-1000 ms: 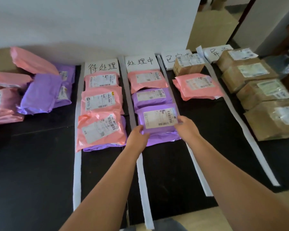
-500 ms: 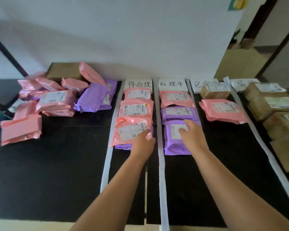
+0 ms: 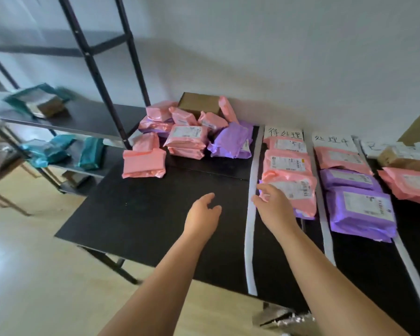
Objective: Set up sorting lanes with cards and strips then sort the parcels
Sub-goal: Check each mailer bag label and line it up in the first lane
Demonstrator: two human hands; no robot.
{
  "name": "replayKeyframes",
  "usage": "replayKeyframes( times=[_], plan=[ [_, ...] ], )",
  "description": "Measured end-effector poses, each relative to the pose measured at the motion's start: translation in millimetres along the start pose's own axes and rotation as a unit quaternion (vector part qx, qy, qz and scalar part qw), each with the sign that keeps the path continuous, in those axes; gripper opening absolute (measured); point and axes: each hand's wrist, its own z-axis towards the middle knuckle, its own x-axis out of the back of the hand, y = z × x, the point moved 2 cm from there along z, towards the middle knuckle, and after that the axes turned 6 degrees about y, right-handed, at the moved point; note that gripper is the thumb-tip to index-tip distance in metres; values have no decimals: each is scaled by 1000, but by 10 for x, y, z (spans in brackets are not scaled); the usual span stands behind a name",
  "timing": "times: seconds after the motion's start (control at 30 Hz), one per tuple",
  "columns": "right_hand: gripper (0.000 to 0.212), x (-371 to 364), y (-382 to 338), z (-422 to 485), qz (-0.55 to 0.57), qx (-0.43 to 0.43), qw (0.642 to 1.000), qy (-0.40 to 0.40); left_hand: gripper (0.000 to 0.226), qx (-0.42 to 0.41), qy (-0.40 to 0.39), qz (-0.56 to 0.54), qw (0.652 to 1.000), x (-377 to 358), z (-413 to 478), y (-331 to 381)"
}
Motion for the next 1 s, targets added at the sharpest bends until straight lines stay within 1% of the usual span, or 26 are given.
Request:
replayKeyframes(
  times=[0.17,0.43,0.6,0.8,1.0],
  plan=[
    [41,-720,-451,-420,1,3,999,-52,51,7,24,2,1000,830,39,-585],
    [41,-1558,-915,-508,-8,24,994,-105,48,53,77,-7,996,1576,335,-1056],
    [42,-2098,-1068,-261,-15,15,991,-133,49,79,85,6,993,1760,735,-1275],
    [43,-2748,-1183,339,-18,-9,988,-153,52,105,86,30,990,1916,1532,-1390],
    [47,-3236,-1234,993,-70,-31,983,-170,56,113,70,83,988,2012,2347,-1529]
  ],
)
